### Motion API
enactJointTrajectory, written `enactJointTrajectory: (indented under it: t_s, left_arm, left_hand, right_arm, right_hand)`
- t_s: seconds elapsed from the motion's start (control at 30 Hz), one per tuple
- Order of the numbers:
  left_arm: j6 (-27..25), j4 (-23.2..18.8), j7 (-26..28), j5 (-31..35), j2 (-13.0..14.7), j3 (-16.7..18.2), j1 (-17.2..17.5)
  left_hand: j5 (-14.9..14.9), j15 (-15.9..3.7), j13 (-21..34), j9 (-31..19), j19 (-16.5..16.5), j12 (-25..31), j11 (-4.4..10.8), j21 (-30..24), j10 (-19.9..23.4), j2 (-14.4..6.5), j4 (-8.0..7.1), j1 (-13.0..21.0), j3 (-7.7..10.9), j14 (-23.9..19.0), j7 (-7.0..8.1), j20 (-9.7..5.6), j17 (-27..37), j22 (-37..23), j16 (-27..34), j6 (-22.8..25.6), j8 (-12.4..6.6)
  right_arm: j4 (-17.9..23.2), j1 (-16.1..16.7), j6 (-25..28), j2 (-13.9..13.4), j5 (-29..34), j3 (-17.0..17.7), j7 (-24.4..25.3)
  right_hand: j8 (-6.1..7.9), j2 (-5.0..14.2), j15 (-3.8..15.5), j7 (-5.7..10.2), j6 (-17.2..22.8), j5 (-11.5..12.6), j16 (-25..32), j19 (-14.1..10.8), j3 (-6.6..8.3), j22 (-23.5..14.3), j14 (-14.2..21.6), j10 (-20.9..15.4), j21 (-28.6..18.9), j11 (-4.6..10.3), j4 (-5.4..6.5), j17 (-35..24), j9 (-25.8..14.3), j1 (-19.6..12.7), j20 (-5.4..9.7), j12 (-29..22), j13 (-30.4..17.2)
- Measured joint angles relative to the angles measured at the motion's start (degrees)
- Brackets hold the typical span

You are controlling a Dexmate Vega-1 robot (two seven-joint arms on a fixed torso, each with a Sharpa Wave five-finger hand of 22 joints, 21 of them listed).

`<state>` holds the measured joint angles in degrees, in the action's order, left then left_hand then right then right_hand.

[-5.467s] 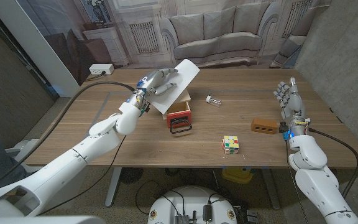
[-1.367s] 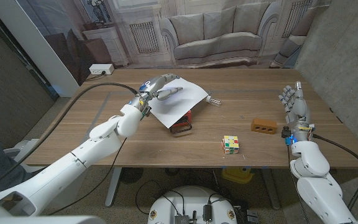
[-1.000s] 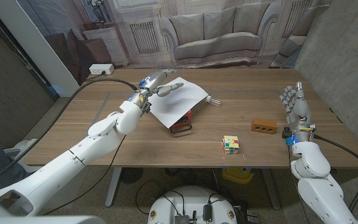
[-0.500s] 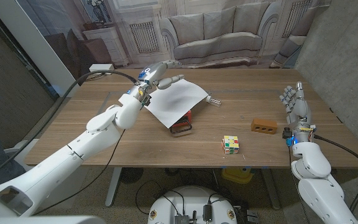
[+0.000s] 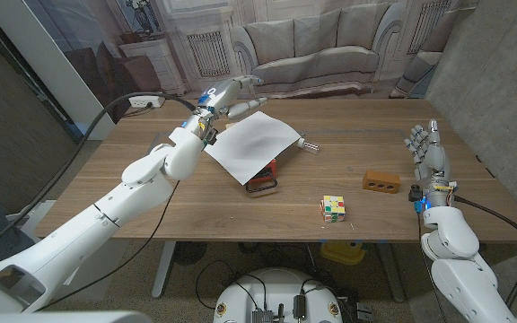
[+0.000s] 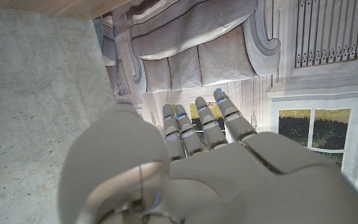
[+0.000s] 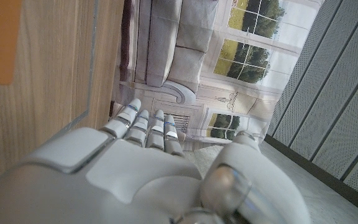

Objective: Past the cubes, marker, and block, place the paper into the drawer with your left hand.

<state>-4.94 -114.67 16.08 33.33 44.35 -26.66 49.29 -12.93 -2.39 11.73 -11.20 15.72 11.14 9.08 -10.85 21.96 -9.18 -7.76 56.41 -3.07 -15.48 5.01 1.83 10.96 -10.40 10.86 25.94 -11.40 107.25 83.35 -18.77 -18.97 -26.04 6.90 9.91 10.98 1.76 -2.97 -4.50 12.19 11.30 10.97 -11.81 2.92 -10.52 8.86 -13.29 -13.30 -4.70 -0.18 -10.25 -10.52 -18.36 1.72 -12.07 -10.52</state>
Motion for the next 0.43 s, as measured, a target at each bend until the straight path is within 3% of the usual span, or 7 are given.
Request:
enactJointTrajectory:
  t_s: [0.43]
  left_arm:
    - [0.5,-0.6,0.9,0.1,0.5,0.7,0.3]
  left_hand:
    - [-0.2,0.0,0.0,0.0,0.0,0.0,0.0,0.0,0.0,0.3,0.18,0.3,0.17,0.0,0.0,0.0,-0.1,0.0,0.0,0.0,0.0]
  right_arm:
    - [1.0,1.0,0.0,0.0,0.4,0.0,0.4]
  right_hand:
    - [0.0,0.0,0.0,0.0,0.0,0.0,0.0,0.0,-0.23,0.0,0.0,0.0,0.0,0.0,0.24,0.0,0.0,0.0,0.0,0.0,0.0]
